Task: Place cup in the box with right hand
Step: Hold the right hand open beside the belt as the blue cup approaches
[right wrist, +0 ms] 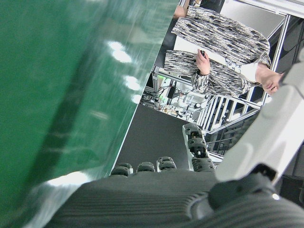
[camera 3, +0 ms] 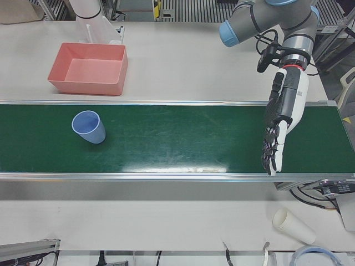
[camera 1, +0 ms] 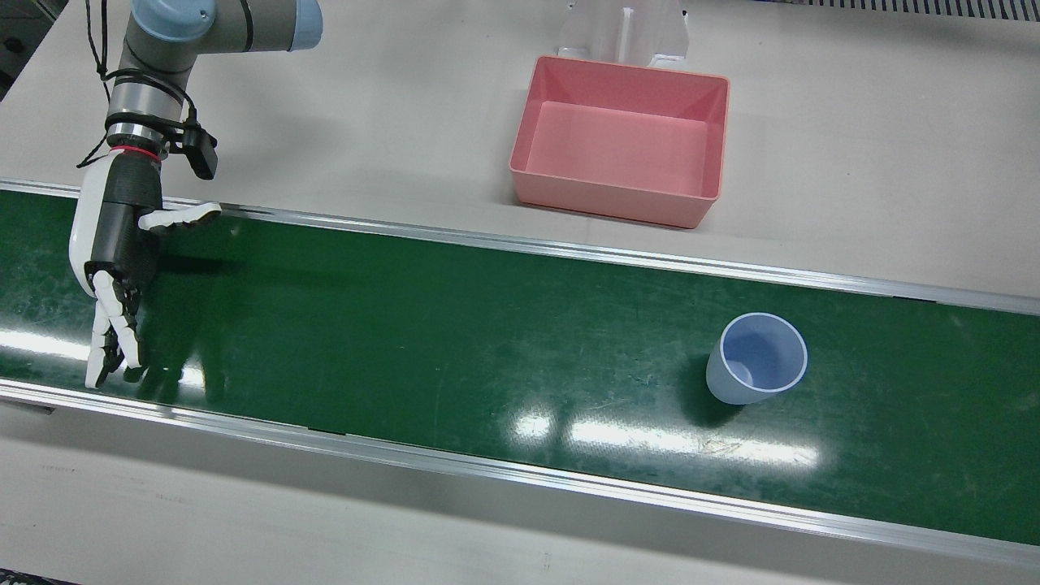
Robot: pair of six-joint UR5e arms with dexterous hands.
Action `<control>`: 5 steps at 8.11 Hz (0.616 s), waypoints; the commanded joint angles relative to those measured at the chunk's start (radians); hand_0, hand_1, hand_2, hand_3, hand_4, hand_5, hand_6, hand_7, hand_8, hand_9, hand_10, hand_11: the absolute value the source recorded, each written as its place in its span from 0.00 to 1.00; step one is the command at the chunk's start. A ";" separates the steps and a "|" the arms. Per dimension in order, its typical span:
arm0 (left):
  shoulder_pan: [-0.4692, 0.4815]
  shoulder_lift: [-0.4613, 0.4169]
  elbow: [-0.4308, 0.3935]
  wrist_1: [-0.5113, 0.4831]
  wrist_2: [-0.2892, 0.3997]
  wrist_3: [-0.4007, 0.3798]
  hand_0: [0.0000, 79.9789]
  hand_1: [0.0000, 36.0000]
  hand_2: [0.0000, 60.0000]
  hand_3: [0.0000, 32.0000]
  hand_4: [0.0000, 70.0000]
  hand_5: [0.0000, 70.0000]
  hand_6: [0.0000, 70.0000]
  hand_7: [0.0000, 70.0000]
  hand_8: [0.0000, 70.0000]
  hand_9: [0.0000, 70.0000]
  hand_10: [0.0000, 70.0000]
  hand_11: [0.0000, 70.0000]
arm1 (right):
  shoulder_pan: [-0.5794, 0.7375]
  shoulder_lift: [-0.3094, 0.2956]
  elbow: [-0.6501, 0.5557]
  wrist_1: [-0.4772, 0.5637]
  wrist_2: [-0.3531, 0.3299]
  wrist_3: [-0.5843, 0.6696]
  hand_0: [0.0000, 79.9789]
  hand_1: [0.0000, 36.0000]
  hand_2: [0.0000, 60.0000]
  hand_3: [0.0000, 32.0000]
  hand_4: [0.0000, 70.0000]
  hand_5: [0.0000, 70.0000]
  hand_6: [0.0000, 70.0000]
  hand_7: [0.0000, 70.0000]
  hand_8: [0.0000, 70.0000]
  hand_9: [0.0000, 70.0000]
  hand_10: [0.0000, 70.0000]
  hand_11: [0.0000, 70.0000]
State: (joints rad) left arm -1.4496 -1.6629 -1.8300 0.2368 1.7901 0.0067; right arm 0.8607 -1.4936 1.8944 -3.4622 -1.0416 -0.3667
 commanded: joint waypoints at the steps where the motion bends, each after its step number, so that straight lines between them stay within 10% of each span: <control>1: 0.000 0.000 0.000 -0.001 0.000 0.001 0.00 0.00 0.00 0.00 0.00 0.00 0.00 0.00 0.00 0.00 0.00 0.00 | -0.003 0.015 0.003 0.000 0.000 -0.012 0.48 0.20 0.01 0.00 0.00 0.04 0.03 0.07 0.01 0.01 0.01 0.03; 5: 0.000 0.000 0.000 -0.001 0.000 -0.001 0.00 0.00 0.00 0.00 0.00 0.00 0.00 0.00 0.00 0.00 0.00 0.00 | -0.006 0.013 0.021 0.000 0.000 -0.020 0.49 0.22 0.01 0.02 0.00 0.04 0.02 0.06 0.01 0.01 0.01 0.03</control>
State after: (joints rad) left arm -1.4496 -1.6628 -1.8300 0.2363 1.7901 0.0076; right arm 0.8544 -1.4795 1.9013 -3.4622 -1.0416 -0.3792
